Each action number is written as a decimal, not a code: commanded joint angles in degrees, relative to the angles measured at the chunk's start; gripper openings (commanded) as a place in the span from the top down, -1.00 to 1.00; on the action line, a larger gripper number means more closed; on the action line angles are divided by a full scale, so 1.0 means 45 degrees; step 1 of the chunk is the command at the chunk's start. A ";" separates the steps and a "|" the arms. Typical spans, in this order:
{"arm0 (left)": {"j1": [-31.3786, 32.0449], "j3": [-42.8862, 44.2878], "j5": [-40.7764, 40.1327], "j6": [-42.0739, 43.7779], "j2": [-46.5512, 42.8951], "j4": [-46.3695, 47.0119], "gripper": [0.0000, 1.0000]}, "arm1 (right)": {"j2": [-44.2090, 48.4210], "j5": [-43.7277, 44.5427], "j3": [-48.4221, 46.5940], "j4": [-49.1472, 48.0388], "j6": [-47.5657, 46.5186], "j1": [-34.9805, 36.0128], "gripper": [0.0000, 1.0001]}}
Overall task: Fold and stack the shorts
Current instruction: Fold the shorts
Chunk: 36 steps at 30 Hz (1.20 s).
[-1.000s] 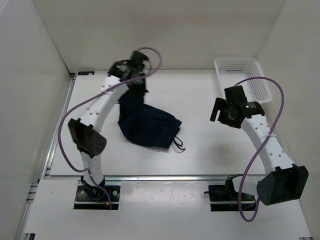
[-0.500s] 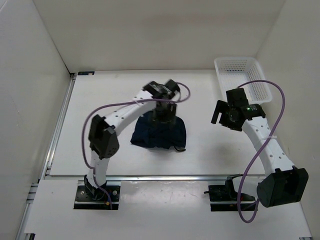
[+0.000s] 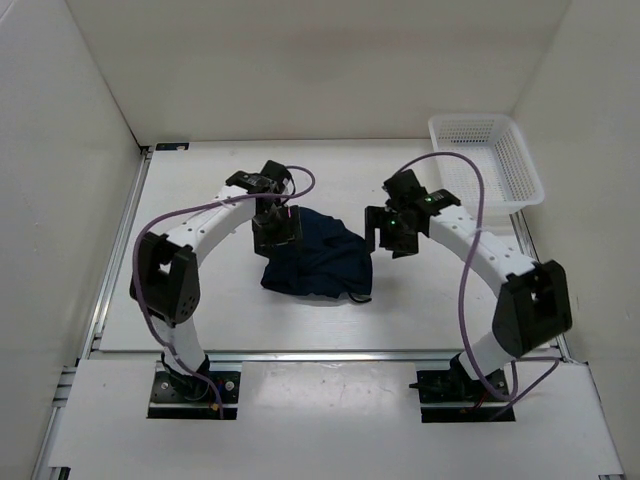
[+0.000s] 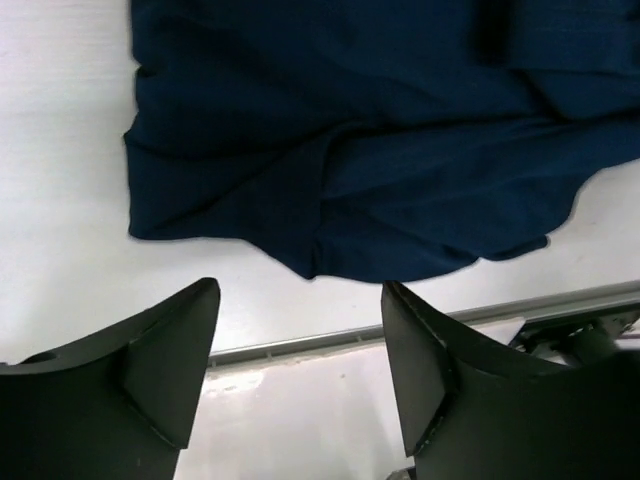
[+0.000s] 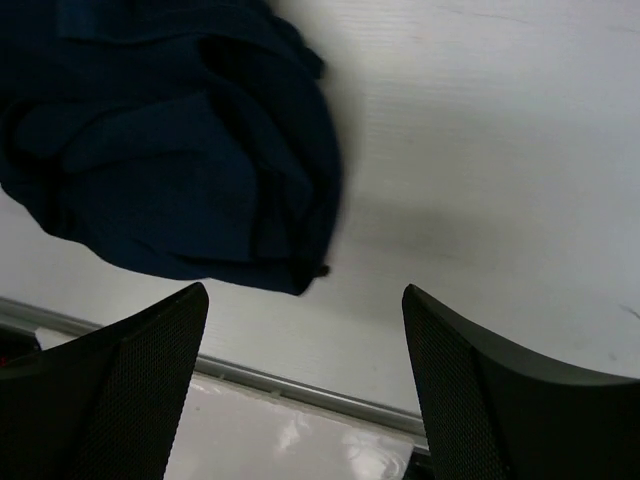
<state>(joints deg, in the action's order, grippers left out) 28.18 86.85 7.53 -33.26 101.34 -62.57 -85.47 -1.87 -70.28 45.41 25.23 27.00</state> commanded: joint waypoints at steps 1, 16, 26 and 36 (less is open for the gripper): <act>0.0161 -0.0315 0.1607 0.0085 0.0291 0.1441 -0.56 | -0.1313 -0.1437 -0.1039 -0.0794 -0.0041 0.0347 -0.65; 0.0416 -0.0804 0.1335 0.0203 0.1350 0.2048 0.79 | -0.4345 -0.2573 -0.2818 -0.1300 -0.0041 0.0580 -0.24; 0.1041 -0.1115 0.2075 0.0437 -0.1034 0.1403 0.79 | -0.4170 -0.2806 -0.2566 -0.1634 0.0076 0.0581 0.45; 0.2447 -0.2929 0.2311 0.0828 -0.1991 0.1540 0.79 | -0.2808 -0.1833 -0.1083 -0.1751 -0.0157 0.1517 0.99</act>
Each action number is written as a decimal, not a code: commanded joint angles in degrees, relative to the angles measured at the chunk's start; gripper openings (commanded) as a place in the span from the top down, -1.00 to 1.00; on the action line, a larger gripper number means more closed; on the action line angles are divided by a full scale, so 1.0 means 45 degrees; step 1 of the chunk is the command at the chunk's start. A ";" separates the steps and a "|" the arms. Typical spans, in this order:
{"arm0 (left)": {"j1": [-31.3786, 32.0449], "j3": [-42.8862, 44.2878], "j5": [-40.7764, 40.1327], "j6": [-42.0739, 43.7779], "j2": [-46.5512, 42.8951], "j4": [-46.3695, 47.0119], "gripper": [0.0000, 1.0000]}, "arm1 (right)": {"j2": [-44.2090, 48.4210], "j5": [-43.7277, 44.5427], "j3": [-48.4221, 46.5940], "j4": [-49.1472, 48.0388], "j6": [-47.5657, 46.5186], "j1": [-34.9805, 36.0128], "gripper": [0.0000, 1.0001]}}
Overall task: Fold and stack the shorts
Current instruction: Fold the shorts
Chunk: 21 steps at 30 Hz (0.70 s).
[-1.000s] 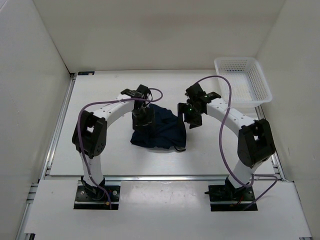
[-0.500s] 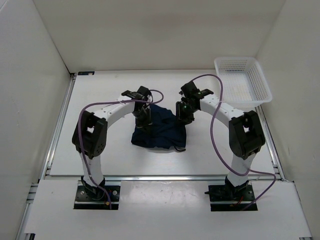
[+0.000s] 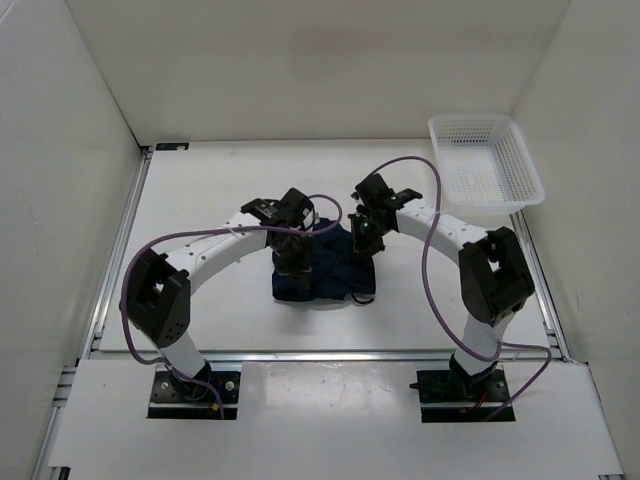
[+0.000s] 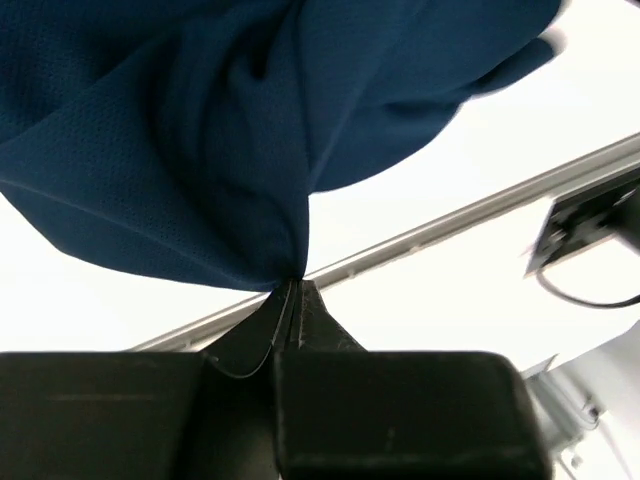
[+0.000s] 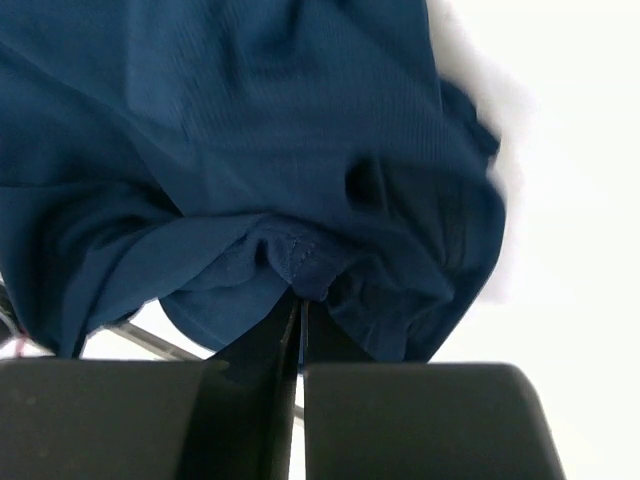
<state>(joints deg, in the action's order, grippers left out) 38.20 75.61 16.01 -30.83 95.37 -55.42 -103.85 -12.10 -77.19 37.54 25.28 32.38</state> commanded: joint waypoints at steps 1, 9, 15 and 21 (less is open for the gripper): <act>0.0223 -0.0591 0.0427 0.0424 -0.0841 -0.0048 0.79 | 0.1514 0.0558 0.0937 -0.0002 -0.0284 0.0324 0.99; 0.0223 -0.1782 0.0173 0.0562 -0.1292 -0.0048 -0.02 | 0.3682 0.2937 0.3654 0.0427 0.0103 0.1864 0.99; -0.0088 -0.1627 -0.0257 0.0290 -0.1409 -0.0048 -0.55 | 0.5986 0.4444 0.5393 0.0427 0.0885 0.3017 0.99; -0.1689 -0.1160 -0.0257 0.0288 -0.1078 0.0068 -0.49 | 0.6985 0.4933 0.5981 0.0563 0.1120 0.3898 0.99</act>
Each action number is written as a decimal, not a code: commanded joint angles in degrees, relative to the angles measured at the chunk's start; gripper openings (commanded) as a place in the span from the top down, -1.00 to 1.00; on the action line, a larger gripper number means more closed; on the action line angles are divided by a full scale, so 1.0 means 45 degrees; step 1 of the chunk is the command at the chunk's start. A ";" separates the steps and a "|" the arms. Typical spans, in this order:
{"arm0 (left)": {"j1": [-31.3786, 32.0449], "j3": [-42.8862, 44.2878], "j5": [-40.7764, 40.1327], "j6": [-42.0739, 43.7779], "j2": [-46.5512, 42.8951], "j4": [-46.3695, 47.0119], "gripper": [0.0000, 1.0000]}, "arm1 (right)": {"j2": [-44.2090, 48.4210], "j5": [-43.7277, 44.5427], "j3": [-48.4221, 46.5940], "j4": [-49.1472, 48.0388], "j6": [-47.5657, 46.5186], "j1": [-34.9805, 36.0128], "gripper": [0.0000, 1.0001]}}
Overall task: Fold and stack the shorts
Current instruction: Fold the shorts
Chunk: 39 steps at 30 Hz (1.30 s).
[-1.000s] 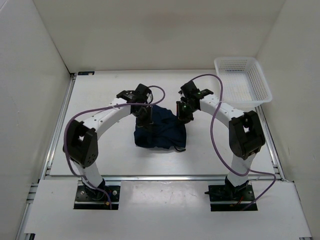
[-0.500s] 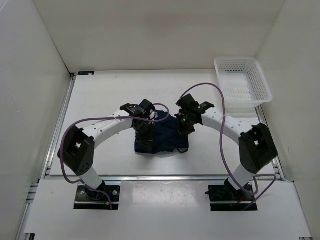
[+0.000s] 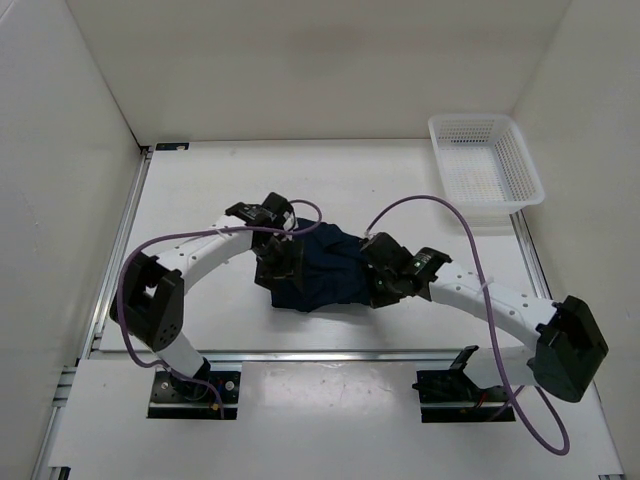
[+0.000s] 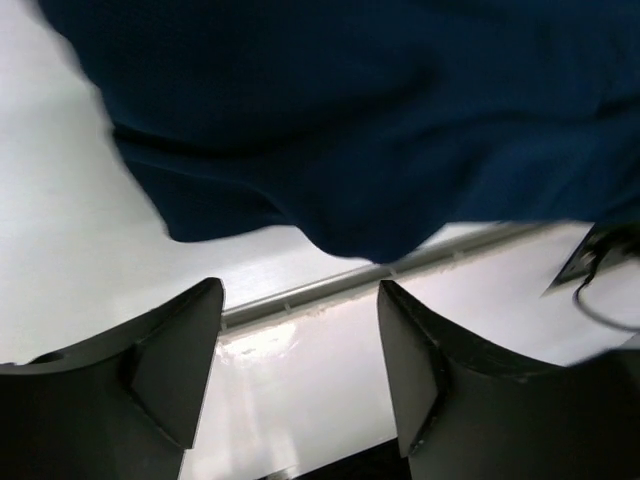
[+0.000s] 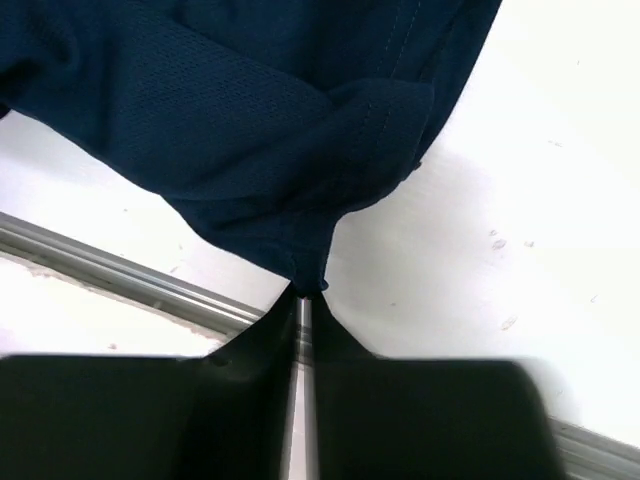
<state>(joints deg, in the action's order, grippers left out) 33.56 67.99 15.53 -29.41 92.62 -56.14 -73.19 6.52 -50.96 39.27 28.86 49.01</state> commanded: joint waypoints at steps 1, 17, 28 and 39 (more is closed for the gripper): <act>-0.0835 0.0537 -0.0150 -0.0027 -0.0310 0.0229 -0.45 | 0.0170 0.0796 0.0152 0.0180 0.0324 0.0202 0.46; -0.1208 -0.0185 -0.0246 -0.0144 0.1275 0.0952 0.69 | -0.2093 0.0894 -0.3128 -0.0385 0.1242 0.0202 0.18; -0.1676 -0.1320 -0.0328 -0.0144 0.0163 0.1069 0.34 | -0.5178 -0.0667 -0.6115 -0.0015 -0.0143 -0.0853 0.13; -0.1677 -0.0323 0.0377 -0.0262 -0.1168 0.0542 -0.23 | -0.8500 -0.1528 -0.8731 -0.0425 -0.0261 -0.2862 0.16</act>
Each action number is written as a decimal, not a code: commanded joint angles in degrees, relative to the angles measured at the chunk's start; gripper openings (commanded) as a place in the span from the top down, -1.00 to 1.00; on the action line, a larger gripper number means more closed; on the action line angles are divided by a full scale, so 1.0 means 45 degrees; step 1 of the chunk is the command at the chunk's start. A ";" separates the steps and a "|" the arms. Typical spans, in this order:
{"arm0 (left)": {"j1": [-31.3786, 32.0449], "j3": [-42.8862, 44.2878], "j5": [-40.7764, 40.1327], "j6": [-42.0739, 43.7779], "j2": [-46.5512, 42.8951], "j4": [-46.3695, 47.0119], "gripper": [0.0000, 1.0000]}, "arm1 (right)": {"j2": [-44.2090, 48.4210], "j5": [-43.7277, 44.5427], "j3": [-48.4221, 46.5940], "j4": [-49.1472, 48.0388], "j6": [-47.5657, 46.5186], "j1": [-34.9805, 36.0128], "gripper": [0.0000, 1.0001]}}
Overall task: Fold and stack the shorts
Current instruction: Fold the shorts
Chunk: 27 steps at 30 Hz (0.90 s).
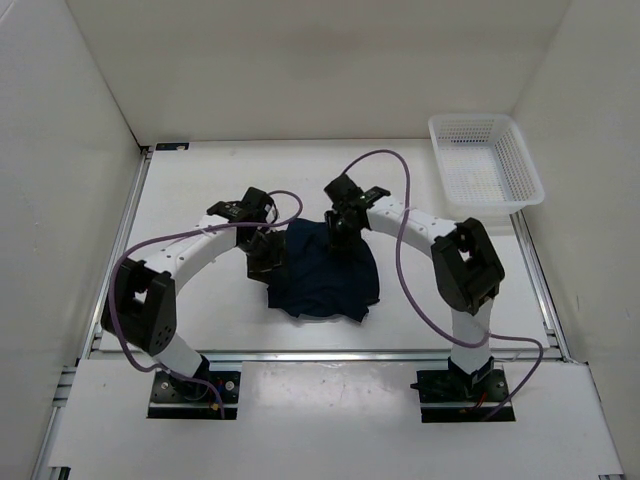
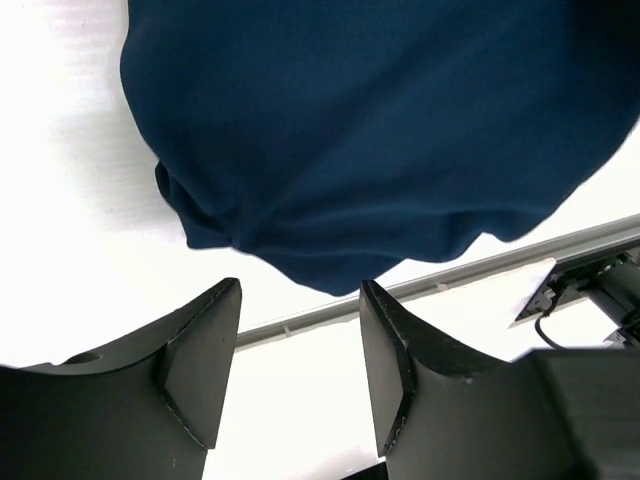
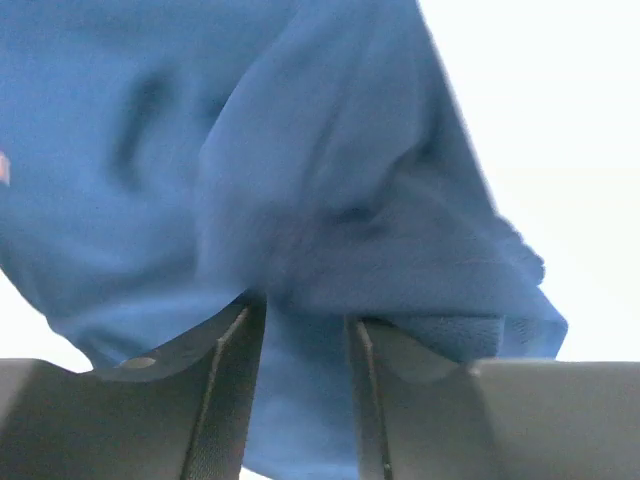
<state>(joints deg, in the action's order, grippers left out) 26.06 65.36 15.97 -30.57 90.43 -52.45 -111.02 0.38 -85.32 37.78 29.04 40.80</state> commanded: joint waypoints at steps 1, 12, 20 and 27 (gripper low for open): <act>-0.0127 0.0260 0.0280 -0.0004 -0.0798 -0.0279 -0.23 | -0.0229 -0.0163 -0.1099 -0.0095 -0.0300 -0.1367 0.18; -0.0128 0.0397 0.0163 -0.0004 -0.0799 -0.0396 -0.17 | -0.1207 -0.1452 -0.2603 0.0472 -0.0553 -0.4261 0.20; -0.0128 0.1235 -0.0325 -0.0004 0.0468 -0.0396 -0.19 | 0.2207 -0.0884 0.0280 0.0198 -0.0554 -0.3696 -0.03; 0.0009 0.2174 -0.0052 -0.0004 0.2829 0.0014 0.25 | 0.4182 -0.1218 0.3176 -0.0349 -0.0263 -0.1707 0.02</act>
<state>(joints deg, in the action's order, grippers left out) 25.98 72.99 15.51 -30.83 101.06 -53.69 -93.47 -3.66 -74.70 37.47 27.66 29.06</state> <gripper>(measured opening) 0.394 0.493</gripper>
